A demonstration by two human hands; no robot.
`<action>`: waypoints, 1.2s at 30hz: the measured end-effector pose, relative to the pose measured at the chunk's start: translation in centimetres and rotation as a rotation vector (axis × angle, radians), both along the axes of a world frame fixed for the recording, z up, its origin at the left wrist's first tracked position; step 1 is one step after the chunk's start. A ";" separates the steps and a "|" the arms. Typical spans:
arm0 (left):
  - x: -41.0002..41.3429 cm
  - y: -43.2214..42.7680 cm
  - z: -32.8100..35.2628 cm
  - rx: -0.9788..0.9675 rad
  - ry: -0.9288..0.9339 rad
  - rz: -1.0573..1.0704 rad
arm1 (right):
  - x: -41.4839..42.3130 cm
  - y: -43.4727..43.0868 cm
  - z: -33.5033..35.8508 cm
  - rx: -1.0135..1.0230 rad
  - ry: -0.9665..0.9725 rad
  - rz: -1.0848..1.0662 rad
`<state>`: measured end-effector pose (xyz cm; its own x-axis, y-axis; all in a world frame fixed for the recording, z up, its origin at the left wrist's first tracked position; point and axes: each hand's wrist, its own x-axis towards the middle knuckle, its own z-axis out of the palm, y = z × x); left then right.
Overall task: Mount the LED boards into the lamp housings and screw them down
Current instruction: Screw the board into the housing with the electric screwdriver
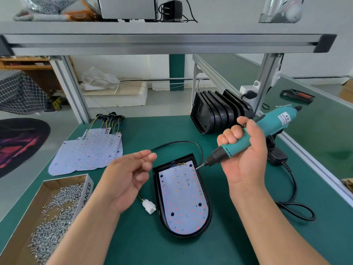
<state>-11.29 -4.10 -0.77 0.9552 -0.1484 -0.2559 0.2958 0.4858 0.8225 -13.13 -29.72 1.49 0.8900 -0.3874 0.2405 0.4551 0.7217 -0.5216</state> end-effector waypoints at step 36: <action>-3.8 -3.5 -0.3 0.166 -0.157 -0.400 | -1.6 2.7 1.1 -0.021 -0.030 0.065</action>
